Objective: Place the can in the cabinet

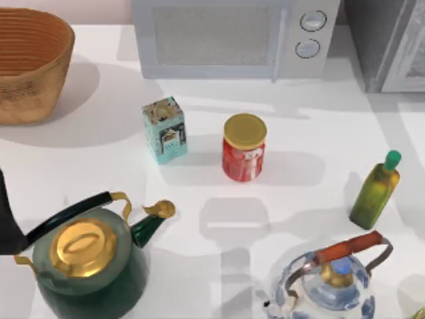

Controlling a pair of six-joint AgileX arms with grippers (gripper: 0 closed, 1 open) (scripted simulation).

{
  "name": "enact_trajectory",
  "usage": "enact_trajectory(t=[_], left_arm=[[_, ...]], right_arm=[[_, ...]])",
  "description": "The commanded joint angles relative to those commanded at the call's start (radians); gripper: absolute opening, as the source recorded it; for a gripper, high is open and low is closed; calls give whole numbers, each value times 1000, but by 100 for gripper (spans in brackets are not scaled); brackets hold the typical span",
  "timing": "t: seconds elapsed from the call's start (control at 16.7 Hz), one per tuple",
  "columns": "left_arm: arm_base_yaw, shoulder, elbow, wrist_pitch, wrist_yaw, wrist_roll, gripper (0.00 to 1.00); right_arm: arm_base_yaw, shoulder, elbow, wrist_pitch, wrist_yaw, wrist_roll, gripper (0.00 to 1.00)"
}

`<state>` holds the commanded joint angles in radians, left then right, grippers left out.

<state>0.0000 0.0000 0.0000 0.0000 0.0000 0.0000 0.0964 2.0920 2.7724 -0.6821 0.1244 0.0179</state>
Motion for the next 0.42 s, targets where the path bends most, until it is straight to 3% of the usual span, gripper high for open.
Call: enact_trajectory(t=[0.12,0.42], left_arm=[[0,0,0,0,0,0,100],[0,0,0,0,0,0,100]], right_arm=[[0,0,0,0,0,0,100],[0,0,0,0,0,0,100]])
